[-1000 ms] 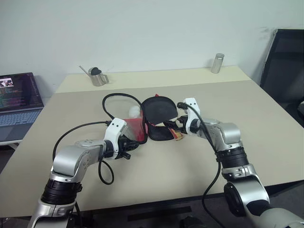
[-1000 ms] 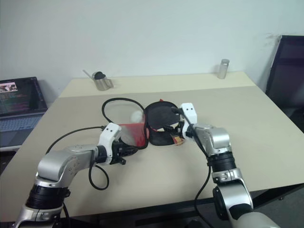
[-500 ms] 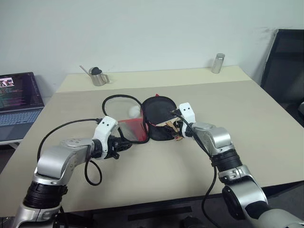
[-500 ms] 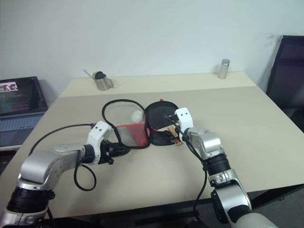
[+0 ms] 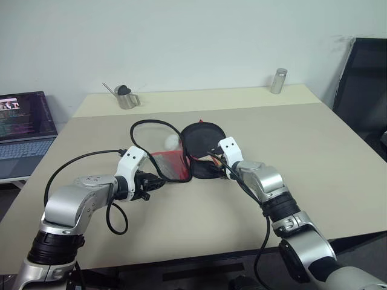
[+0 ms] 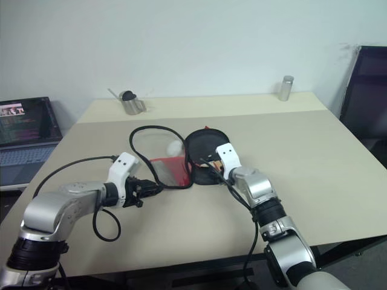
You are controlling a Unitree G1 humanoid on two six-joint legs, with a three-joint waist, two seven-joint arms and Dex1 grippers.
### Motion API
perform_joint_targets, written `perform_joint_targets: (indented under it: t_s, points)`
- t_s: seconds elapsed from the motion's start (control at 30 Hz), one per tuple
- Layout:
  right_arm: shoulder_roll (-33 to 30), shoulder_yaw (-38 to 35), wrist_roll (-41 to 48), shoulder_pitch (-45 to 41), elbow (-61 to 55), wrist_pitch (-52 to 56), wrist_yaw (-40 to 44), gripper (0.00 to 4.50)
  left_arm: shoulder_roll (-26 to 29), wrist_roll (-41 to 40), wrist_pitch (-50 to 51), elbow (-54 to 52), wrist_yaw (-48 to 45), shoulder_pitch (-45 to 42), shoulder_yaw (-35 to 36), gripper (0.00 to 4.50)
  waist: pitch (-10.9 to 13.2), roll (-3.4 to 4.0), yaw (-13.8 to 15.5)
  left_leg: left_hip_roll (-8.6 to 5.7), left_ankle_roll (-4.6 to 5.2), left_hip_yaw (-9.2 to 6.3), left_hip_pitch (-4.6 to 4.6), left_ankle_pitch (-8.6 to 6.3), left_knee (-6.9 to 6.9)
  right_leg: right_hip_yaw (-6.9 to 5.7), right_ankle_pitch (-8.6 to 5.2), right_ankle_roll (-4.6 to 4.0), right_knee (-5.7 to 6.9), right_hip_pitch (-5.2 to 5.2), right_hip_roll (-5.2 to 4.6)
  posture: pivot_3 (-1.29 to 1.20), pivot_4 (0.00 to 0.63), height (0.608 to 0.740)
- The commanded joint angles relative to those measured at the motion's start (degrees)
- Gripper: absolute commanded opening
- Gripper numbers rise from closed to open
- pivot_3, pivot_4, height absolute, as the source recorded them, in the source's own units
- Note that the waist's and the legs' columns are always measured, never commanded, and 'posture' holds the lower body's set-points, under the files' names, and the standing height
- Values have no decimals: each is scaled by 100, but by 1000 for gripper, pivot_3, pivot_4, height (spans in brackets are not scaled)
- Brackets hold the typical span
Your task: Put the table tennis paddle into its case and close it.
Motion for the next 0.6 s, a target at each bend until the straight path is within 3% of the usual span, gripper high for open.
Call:
perform_joint_targets:
  t_s: [0.03, 0.1, 0.6]
  points:
    - [-30, -111, -13, -164, -64, -101, 21, 1498, 15, 12, -81, -122, 58, -92, 145, 1843, 0, 0, 0, 0, 0, 0, 0, 0, 0, 0, 0, 0, 0, 0, 0, 0, 150, 740]
    - [-71, -164, 41, -231, -138, -56, 67, 1196, 16, 17, -94, -108, 70, -91, 139, 1843, 0, 0, -1, 0, 0, 0, 0, 0, 0, 1, 0, 0, 0, 0, 0, 0, 150, 740]
    - [-48, -960, 510, -945, -614, 600, -102, 1196, 37, 52, -152, -39, 102, -106, 108, 1843, 0, 0, 6, 0, 0, -2, -4, 0, -1, -1, 0, 0, -2, -2, 0, 0, 150, 740]
